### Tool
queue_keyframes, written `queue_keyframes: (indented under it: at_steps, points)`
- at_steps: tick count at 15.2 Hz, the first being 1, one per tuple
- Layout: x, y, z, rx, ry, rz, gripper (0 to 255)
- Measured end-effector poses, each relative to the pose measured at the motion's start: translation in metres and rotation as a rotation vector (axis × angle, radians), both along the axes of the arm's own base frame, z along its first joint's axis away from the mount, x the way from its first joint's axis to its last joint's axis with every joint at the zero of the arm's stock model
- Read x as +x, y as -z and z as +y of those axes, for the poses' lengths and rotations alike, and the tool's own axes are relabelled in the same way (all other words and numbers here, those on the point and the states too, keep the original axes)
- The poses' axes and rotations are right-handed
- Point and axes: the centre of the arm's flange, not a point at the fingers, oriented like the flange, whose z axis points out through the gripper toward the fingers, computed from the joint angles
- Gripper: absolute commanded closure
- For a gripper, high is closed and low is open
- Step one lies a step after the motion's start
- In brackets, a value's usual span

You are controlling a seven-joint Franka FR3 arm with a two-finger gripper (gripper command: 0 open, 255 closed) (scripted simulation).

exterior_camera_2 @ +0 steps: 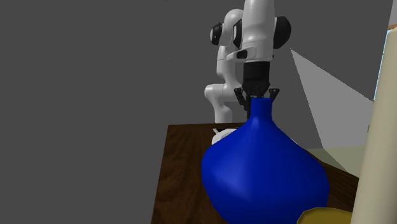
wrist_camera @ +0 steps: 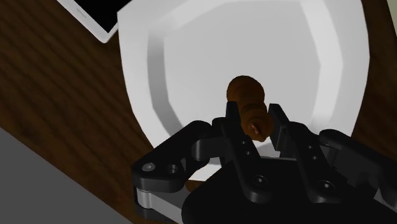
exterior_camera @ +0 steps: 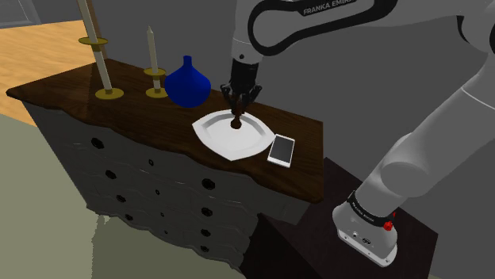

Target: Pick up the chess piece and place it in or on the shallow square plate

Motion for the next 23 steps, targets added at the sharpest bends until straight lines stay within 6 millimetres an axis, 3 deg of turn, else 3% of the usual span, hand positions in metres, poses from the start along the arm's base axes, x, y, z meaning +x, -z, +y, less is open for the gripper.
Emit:
queue_keyframes:
  at_steps: [4, 10, 11, 17, 21, 23]
  points:
    - [0.000, 0.022, 0.001, 0.000, 0.000, 0.000, 255]
    - [0.001, 0.025, 0.000, 0.000, 0.000, 0.000, 255]
    - [0.001, 0.025, 0.000, 0.000, 0.000, -0.001, 0]
    - [0.001, 0.025, 0.000, 0.000, 0.000, -0.001, 0]
    - [0.002, -0.014, 0.001, 0.001, 0.000, -0.002, 0]
    - [0.001, -0.023, 0.000, 0.000, 0.000, -0.002, 0]
